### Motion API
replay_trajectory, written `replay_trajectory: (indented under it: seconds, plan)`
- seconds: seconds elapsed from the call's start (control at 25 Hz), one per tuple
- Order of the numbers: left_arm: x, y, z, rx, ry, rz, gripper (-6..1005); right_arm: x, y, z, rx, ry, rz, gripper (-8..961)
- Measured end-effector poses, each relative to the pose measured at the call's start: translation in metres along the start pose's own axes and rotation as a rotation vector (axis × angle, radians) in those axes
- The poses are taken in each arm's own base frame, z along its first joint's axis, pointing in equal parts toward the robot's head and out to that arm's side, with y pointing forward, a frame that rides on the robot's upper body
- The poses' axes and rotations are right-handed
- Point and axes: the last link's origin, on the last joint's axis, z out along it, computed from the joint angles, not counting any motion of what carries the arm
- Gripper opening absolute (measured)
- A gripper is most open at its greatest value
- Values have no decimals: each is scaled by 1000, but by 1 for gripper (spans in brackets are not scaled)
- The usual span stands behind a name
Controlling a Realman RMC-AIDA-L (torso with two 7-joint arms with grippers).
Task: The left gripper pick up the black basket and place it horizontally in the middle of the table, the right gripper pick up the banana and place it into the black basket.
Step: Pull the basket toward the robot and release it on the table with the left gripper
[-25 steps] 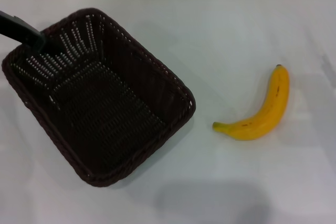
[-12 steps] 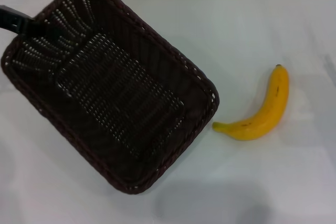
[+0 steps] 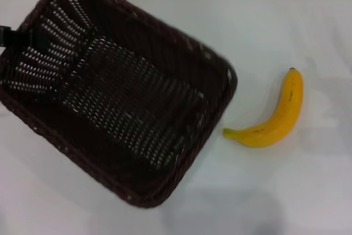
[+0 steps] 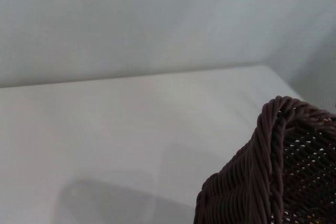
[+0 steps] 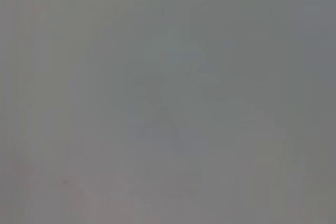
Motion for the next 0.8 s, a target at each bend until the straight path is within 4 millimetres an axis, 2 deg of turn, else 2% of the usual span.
replay_trajectory:
  seconds: [0.16, 0.28, 0.56, 0.8]
  plan:
    - [-16, -10, -11, 29, 68, -122, 148, -2, -6, -2, 9, -11, -14, 841]
    - [-29, -22, -10, 82, 118, -241, 149, -3, -8, -3, 14, -16, -20, 841]
    - [-54, -38, 17, 141, 169, -422, 149, -3, -9, -4, 18, -12, -22, 840]
    - [-51, -42, 30, 168, 221, -475, 149, -2, -9, -5, 14, -8, -23, 840]
